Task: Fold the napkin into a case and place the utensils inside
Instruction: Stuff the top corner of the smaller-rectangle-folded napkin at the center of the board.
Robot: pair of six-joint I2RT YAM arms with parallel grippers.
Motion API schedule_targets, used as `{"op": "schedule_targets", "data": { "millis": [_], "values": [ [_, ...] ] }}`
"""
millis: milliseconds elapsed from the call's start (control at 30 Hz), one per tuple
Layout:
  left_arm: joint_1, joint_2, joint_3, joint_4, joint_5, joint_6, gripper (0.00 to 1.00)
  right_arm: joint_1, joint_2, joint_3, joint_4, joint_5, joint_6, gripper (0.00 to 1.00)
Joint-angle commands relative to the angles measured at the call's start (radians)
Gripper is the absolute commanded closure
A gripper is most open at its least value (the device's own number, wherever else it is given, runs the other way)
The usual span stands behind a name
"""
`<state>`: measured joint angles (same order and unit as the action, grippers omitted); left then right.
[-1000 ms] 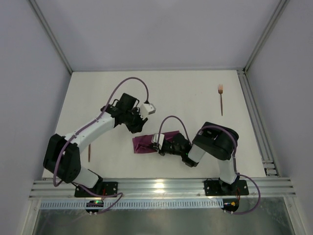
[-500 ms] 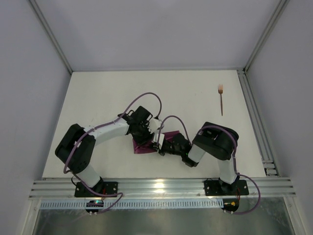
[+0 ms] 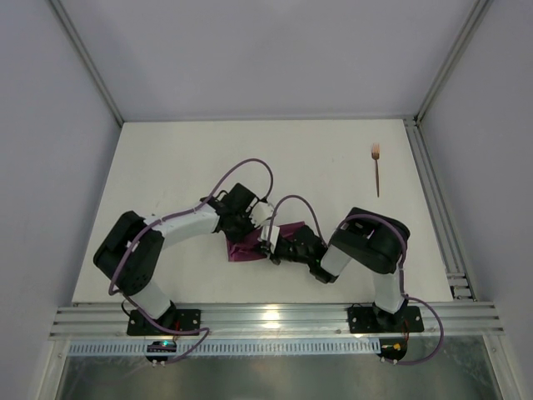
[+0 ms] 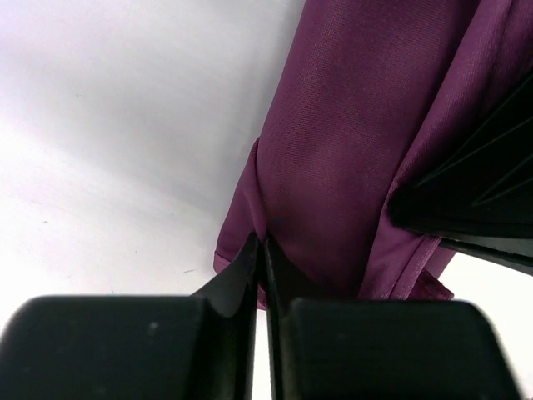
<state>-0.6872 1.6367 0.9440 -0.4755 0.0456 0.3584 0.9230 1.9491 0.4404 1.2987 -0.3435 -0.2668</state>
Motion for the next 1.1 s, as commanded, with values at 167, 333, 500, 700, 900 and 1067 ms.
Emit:
{"op": "schedule_targets", "data": {
  "millis": [167, 333, 500, 700, 900, 1067],
  "values": [
    [0.000, -0.069, -0.008, -0.020, 0.099, -0.007, 1.00, -0.004, -0.176, 0.122, -0.267, -0.038, 0.104, 0.96],
    [0.020, -0.055, 0.004, -0.026, 0.163, -0.022, 1.00, -0.007, -0.187, 0.225, -0.485, 0.018, 0.113, 0.96],
    [0.055, -0.071, 0.010, -0.041, 0.195, -0.033, 1.00, -0.050, -0.135, 0.231, -0.492, -0.005, 0.185, 0.96],
    [0.087, -0.060, 0.009, -0.048, 0.221, -0.044, 1.00, -0.095, -0.093, 0.225, -0.495, 0.031, 0.265, 0.96],
    [0.115, -0.093, 0.013, -0.038, 0.247, -0.055, 1.00, -0.098, -0.064, 0.242, -0.539, 0.049, 0.320, 0.96],
    [0.123, -0.123, 0.015, -0.038, 0.278, -0.059, 1.00, -0.098, -0.046, 0.244, -0.556, 0.069, 0.359, 0.96]
  ]
}}
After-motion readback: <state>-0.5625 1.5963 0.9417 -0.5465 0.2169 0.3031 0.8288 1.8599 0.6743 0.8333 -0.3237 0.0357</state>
